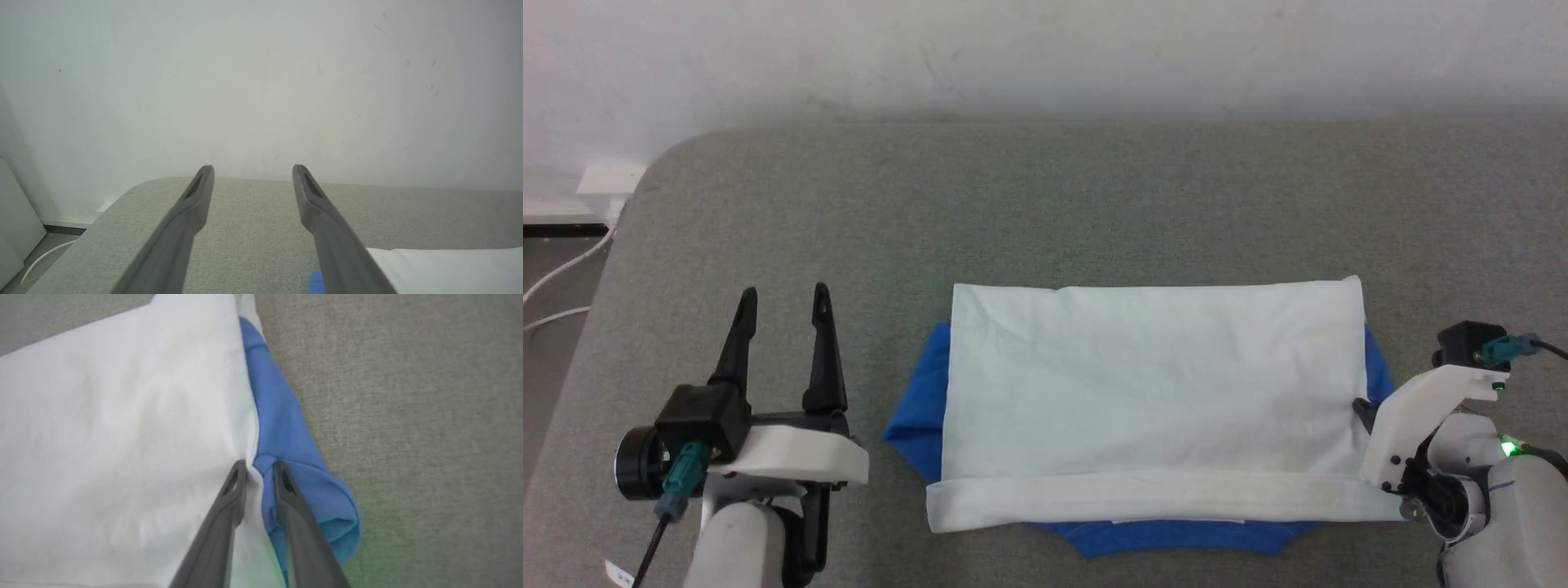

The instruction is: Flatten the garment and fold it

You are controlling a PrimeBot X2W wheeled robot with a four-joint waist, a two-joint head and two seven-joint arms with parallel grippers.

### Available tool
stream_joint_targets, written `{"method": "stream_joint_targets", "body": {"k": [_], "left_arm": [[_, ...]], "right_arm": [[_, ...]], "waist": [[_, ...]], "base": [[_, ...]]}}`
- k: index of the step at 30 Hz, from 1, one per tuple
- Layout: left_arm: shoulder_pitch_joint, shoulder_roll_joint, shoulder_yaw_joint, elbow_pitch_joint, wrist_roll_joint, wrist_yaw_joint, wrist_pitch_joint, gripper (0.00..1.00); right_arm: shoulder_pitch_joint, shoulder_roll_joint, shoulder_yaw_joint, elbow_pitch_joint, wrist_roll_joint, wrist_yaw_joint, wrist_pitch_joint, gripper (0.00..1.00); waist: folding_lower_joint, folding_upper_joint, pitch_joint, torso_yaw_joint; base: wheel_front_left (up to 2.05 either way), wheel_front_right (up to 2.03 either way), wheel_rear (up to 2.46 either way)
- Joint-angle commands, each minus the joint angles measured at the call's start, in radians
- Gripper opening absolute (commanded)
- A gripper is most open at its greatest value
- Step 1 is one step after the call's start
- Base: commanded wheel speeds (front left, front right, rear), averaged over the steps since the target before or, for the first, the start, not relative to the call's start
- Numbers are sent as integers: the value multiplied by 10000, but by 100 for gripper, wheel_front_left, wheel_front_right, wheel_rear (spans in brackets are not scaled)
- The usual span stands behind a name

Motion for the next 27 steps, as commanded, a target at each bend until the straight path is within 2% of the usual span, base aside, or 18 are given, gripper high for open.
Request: {"method": "stream_joint_targets", "body": {"k": [1,6,14,18,23,27], "left_arm": [[0,-46,78,29,89,-82,-47,100],[61,-213,302,35,151,-253,-47,100],[205,-437,508,1,308,-430,-47,100],[256,-517,544,28,366,-528,-47,100],[280,-592,576,88,403,-664,-47,100],[324,-635,591,130,446,-763,-47,100]], "right_arm": [[273,164,114,92,48,4,7,0],[495,148,-305,-494,-343,4,-496,0],[941,58,-2224,-1509,-1644,4,-1281,0],[1139,41,-2834,-1978,-2357,4,-1435,0],[1448,114,-2636,-2922,-2131,4,-1277,0],[1929,153,-1584,-4379,-1378,4,-674,0]], "waist": [[0,0,-5,-11],[0,0,-58,-36],[0,0,-170,-49],[0,0,-222,-46],[0,0,-326,-7],[0,0,-428,49]], "base": [[0,0,0],[0,0,0],[0,0,0],[0,0,0],[0,0,0],[0,0,0]]}}
